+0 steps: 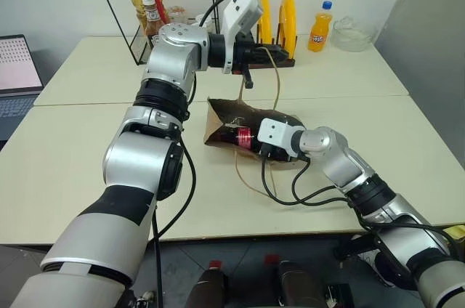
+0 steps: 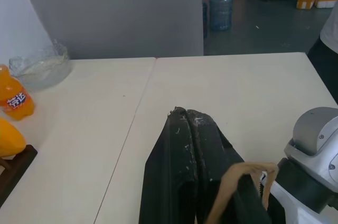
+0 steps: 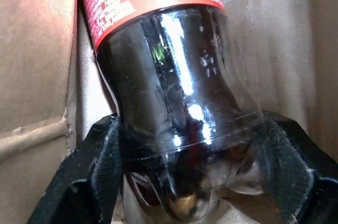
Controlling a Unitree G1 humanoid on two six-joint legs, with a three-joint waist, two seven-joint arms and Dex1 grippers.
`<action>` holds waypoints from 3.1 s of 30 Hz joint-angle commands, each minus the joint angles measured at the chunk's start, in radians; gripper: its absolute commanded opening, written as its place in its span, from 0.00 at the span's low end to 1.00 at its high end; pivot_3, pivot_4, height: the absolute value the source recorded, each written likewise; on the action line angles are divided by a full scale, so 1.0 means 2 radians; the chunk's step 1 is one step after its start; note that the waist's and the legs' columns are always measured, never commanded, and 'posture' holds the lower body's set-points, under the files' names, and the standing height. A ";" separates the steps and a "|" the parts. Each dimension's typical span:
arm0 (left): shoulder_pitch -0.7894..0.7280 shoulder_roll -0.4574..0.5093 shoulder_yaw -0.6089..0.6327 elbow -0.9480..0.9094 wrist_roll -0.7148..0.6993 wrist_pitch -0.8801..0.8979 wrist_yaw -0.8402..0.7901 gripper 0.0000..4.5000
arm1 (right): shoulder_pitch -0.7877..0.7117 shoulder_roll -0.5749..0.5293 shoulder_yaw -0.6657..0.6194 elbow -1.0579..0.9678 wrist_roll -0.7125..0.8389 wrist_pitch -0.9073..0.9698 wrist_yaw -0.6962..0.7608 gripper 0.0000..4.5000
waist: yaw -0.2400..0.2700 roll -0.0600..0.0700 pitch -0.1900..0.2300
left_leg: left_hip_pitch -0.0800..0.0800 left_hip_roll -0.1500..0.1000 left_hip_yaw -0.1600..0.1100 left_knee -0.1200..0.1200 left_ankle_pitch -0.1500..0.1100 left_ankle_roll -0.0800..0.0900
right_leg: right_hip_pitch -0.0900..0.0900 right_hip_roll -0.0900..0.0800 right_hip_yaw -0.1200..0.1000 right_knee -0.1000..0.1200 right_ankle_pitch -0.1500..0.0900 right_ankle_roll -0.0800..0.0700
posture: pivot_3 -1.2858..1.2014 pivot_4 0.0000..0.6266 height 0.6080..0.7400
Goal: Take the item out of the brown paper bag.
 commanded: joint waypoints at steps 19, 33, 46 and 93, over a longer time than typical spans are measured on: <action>0.000 0.000 -0.018 0.030 0.034 -0.069 0.061 0.00 | 0.091 -0.086 -0.194 -0.298 0.163 0.061 0.094 0.71 | 0.001 0.000 0.000 | 0.000 0.000 0.000 0.000 0.000 0.000 | 0.000 0.000 0.000 0.000 0.000 0.000 | 0.52 0.24 1.00; 0.009 0.004 -0.022 0.035 0.045 -0.075 0.068 0.00 | 0.090 -0.182 -0.414 -0.320 0.260 0.305 -0.036 0.71 | 0.012 0.000 0.000 | -0.001 0.000 0.001 0.000 -0.001 0.002 | 0.000 0.000 0.000 0.000 0.000 0.000 | 0.52 0.24 1.00; 0.004 -0.006 -0.025 0.030 0.043 -0.073 0.061 0.00 | 0.160 -0.178 -0.324 -0.174 0.225 0.322 -0.090 0.71 | 0.011 0.000 0.000 | 0.000 0.000 0.007 0.000 -0.001 0.002 | -0.001 -0.001 0.004 0.001 0.000 0.000 | 0.52 0.24 1.00; 0.583 0.094 0.163 -0.558 -0.018 0.119 0.324 1.00 | 0.378 0.028 -0.330 -0.482 0.238 0.177 -0.239 1.00 | 0.011 0.001 -0.002 | 0.002 0.003 0.009 0.000 -0.001 0.003 | -0.002 -0.001 0.010 0.003 0.000 0.000 | 0.52 0.24 1.00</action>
